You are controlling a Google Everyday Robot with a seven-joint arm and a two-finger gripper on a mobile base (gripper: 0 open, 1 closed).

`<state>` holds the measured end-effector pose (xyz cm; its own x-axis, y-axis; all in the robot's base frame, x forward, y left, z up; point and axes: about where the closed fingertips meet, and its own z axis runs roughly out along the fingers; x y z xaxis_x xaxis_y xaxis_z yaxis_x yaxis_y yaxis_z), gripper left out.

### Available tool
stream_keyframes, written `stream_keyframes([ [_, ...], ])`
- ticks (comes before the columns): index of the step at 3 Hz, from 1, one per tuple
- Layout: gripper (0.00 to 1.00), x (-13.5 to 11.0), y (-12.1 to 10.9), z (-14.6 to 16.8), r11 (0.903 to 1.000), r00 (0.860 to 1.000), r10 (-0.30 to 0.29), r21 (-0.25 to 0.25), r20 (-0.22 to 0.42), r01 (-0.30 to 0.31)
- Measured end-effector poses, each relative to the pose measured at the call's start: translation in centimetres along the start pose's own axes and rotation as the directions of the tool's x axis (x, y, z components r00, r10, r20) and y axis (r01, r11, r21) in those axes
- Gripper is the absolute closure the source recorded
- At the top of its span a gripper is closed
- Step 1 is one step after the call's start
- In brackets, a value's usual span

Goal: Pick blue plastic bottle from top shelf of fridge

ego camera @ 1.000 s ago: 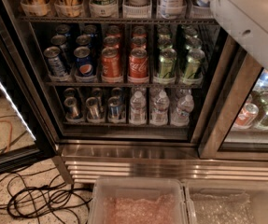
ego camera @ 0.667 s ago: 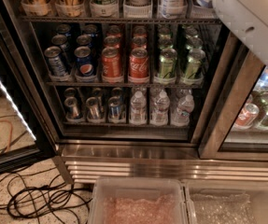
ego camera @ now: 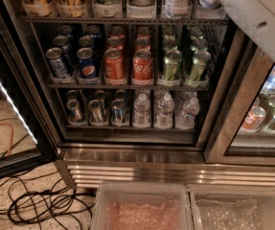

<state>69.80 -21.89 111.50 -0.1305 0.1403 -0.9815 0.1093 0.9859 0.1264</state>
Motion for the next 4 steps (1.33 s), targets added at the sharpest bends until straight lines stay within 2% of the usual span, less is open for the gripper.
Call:
stream_keyframes([
  [1, 1.00, 0.9, 1.5, -3.0, 0.9987, 0.997, -0.002, -0.050, -0.073, -0.002],
  [2, 1.00, 3.3, 3.2, -5.9, 0.9938, 0.979, 0.020, -0.103, -0.203, -0.041],
  [3, 1.00, 6.6, 4.4, -8.1, 0.9803, 0.930, 0.085, -0.137, -0.358, -0.142],
  [4, 1.00, 7.2, 5.1, -8.4, 0.9745, 0.918, 0.098, -0.150, -0.385, -0.167],
])
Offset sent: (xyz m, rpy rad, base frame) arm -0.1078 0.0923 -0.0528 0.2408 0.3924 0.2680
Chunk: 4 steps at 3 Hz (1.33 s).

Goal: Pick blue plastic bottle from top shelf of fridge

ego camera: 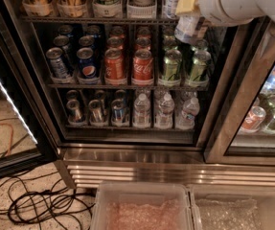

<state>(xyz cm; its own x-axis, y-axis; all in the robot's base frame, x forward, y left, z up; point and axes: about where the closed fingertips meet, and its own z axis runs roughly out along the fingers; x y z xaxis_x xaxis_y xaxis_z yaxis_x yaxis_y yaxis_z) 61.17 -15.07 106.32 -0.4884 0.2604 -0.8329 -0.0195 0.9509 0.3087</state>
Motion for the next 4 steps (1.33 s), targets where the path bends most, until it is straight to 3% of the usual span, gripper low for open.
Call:
stream_keyframes([
  [3, 1.00, 3.4, 1.5, -2.3, 0.9981, 0.994, 0.014, -0.058, -0.112, -0.021],
  [4, 1.00, 6.9, 1.7, -2.2, 0.9952, 0.981, 0.039, -0.080, -0.191, -0.056],
])
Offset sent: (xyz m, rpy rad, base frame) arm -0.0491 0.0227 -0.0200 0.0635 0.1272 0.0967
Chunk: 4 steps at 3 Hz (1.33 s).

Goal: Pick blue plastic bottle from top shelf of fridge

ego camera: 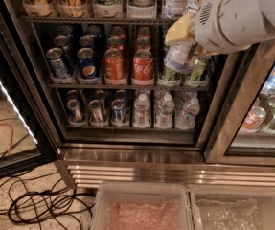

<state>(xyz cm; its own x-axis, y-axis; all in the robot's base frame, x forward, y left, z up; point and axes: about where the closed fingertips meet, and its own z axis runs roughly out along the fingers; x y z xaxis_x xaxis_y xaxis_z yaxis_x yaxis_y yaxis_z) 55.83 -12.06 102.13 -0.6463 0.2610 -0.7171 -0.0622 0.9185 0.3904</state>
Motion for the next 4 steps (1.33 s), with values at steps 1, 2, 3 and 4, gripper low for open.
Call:
stream_keyframes([
  [1, 1.00, 0.0, 0.0, 0.0, 1.0000, 1.000, 0.000, 0.000, 0.000, 0.000],
  [2, 1.00, 1.7, 0.4, 0.2, 1.0000, 0.999, -0.008, -0.004, -0.034, 0.008],
  [3, 1.00, 6.9, 2.2, 0.6, 0.9983, 0.993, 0.022, -0.052, -0.117, -0.028],
  [4, 1.00, 12.4, 3.3, 1.4, 0.9955, 0.975, 0.025, -0.083, -0.220, -0.044],
])
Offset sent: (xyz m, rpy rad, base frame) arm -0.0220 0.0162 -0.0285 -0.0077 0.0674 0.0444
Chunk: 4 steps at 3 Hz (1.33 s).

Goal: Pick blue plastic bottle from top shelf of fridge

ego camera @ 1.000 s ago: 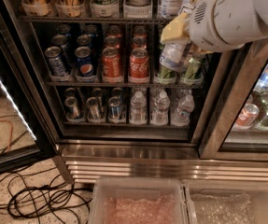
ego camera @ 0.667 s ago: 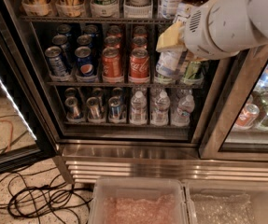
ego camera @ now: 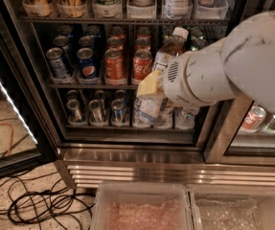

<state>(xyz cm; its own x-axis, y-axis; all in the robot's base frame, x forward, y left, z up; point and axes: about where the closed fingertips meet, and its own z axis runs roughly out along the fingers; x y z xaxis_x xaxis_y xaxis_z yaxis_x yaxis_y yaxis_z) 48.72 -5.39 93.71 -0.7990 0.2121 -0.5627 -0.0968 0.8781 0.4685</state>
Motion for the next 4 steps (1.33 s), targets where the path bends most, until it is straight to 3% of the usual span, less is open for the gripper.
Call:
stream_keyframes([
  [2, 1.00, 0.3, 0.1, -0.1, 0.9999, 1.000, 0.008, -0.009, 0.004, -0.008],
  [3, 1.00, 3.8, 0.9, 0.4, 0.9991, 0.998, 0.027, -0.030, -0.063, -0.029],
  [4, 1.00, 7.9, 2.6, 1.3, 0.9959, 0.986, 0.034, -0.077, -0.164, -0.047],
])
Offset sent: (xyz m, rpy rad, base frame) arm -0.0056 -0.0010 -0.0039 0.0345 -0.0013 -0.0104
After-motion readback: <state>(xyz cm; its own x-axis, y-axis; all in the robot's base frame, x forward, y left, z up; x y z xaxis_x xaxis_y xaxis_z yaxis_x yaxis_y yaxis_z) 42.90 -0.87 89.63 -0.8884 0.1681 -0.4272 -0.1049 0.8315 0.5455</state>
